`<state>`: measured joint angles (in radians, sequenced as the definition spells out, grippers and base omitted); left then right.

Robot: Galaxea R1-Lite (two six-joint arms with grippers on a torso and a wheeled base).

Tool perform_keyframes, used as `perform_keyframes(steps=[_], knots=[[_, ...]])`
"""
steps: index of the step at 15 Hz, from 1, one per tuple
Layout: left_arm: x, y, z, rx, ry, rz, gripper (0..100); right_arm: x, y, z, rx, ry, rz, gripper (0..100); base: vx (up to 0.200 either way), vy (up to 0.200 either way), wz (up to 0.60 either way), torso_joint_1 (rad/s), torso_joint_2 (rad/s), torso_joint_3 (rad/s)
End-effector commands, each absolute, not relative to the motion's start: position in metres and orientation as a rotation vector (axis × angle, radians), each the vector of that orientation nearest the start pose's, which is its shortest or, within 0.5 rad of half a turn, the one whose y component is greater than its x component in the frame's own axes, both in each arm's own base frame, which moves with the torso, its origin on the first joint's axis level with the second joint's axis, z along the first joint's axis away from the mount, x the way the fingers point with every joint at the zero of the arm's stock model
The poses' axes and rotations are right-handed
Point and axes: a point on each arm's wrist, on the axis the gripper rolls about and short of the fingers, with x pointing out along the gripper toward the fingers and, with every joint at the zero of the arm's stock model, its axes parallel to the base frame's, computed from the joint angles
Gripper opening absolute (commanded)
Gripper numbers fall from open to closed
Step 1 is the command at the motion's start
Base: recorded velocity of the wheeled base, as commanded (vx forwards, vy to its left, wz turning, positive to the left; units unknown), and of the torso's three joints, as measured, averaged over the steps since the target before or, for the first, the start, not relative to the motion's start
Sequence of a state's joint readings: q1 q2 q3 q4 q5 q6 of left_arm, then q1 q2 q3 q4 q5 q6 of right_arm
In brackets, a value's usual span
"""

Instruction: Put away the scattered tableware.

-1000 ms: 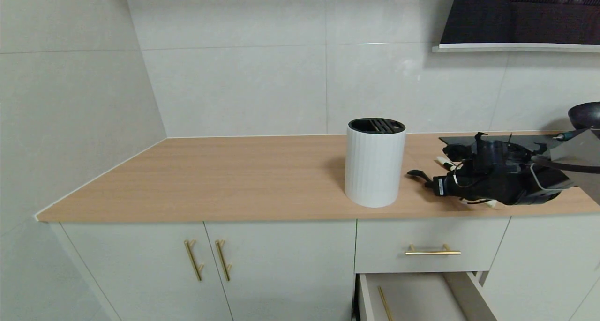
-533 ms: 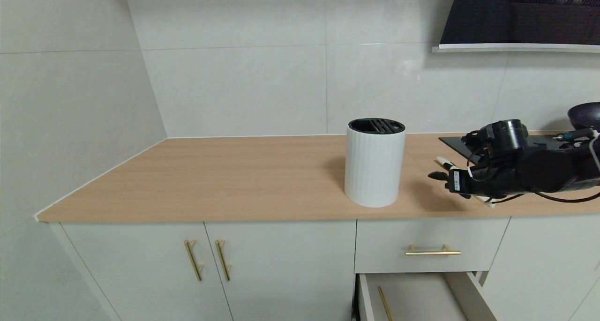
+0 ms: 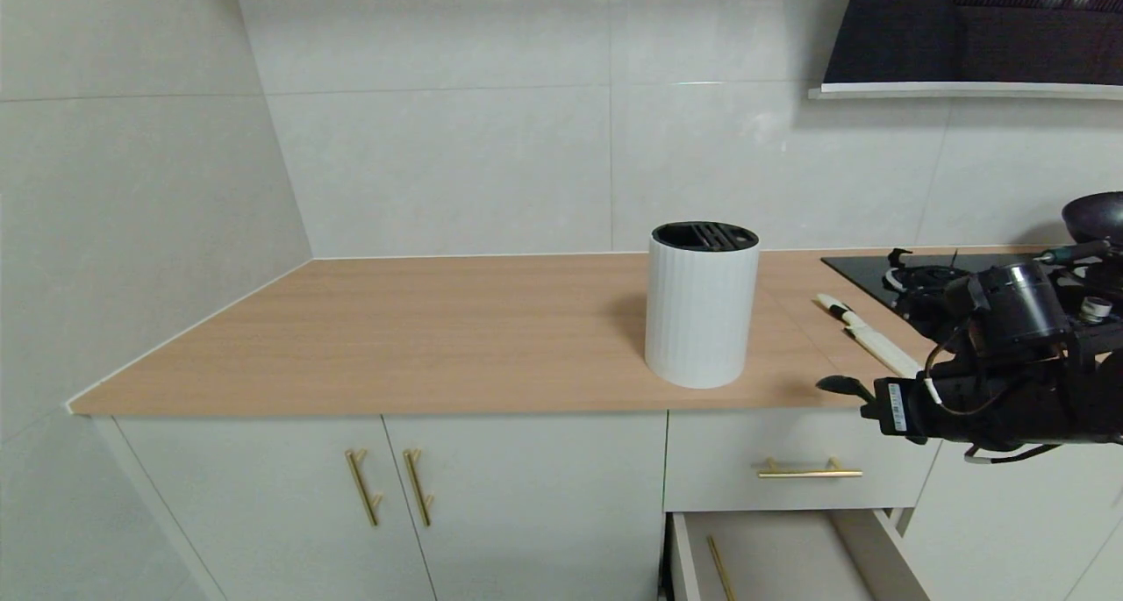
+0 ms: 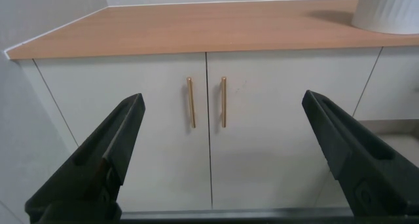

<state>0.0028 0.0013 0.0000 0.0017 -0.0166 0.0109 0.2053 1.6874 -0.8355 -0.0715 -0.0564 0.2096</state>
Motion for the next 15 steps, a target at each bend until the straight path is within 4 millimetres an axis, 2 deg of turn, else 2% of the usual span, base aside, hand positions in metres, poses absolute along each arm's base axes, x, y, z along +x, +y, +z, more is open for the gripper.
perform_keyframes(steps=[1,6,11,15], knots=[[-0.023,0.0,0.075,0.011,0.003,-0.014,100,0.265,0.054,0.143,0.094,0.791,0.06,0,0.0,0.0,0.0,0.0,0.0,0.0],[-0.023,0.0,0.075,0.012,0.003,-0.014,100,0.267,0.056,0.132,0.078,0.831,0.056,0,0.0,0.0,0.0,0.0,0.0,0.0],[-0.023,0.0,0.075,0.011,0.003,-0.014,100,0.265,0.056,0.129,0.061,0.843,0.066,0,0.0,0.0,0.0,0.0,0.0,0.0],[-0.023,0.0,0.075,0.011,0.003,-0.014,100,0.265,0.056,0.126,0.047,0.853,0.069,0,0.0,0.0,0.0,-0.133,0.3,0.184]])
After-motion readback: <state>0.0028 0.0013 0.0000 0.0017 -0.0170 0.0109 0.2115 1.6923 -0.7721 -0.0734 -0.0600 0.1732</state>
